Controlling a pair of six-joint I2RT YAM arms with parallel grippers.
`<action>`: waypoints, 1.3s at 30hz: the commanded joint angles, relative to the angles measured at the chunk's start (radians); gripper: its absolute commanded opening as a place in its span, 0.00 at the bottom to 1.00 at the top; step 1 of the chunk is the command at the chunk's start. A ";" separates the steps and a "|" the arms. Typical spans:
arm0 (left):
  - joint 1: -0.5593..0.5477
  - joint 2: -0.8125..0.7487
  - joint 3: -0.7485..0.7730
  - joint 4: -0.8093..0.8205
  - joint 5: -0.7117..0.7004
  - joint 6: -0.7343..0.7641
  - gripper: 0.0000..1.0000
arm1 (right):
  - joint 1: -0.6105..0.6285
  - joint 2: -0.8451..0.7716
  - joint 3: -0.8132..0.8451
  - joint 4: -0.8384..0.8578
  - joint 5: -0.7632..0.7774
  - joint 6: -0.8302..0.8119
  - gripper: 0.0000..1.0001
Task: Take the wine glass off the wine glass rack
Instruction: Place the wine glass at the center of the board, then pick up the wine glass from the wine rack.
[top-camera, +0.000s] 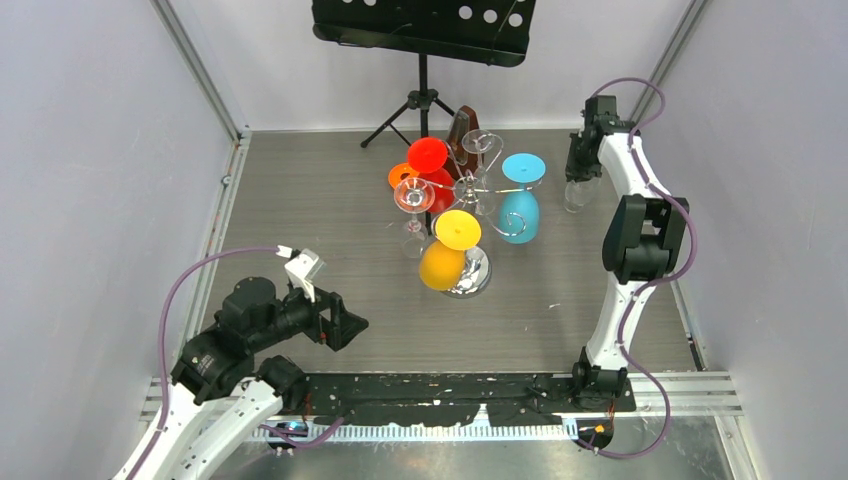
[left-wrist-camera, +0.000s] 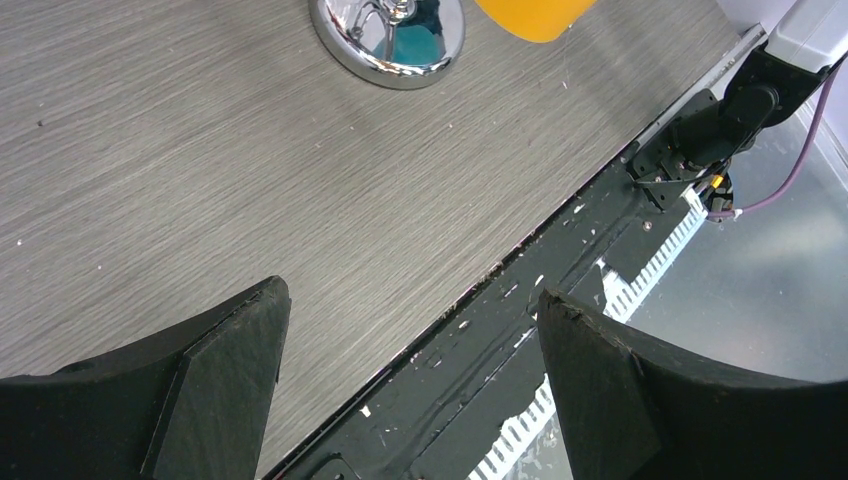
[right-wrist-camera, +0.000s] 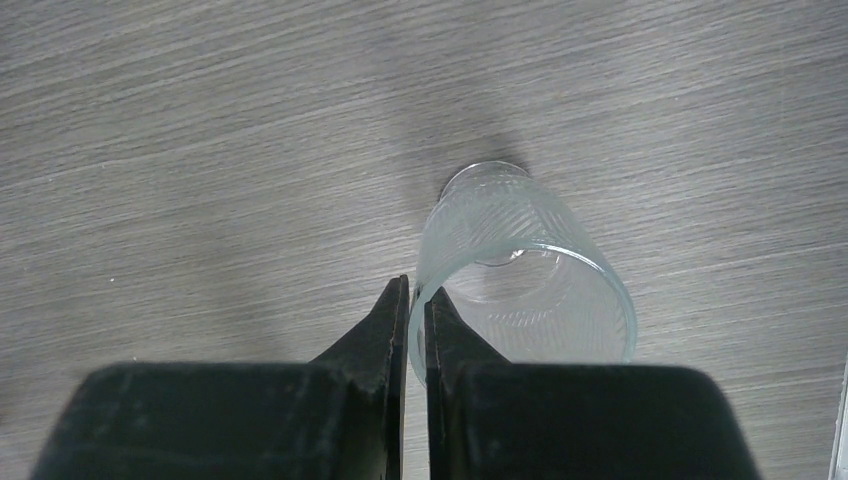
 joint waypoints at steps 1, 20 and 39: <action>0.004 0.013 -0.001 0.040 -0.011 -0.007 0.91 | -0.004 -0.004 0.066 0.004 -0.003 -0.026 0.08; 0.004 0.018 -0.001 0.042 -0.012 -0.009 0.92 | -0.004 -0.167 0.143 -0.036 0.065 0.026 0.53; 0.004 0.105 0.146 0.038 -0.080 -0.027 1.00 | 0.064 -0.911 -0.599 0.387 -0.003 0.155 0.59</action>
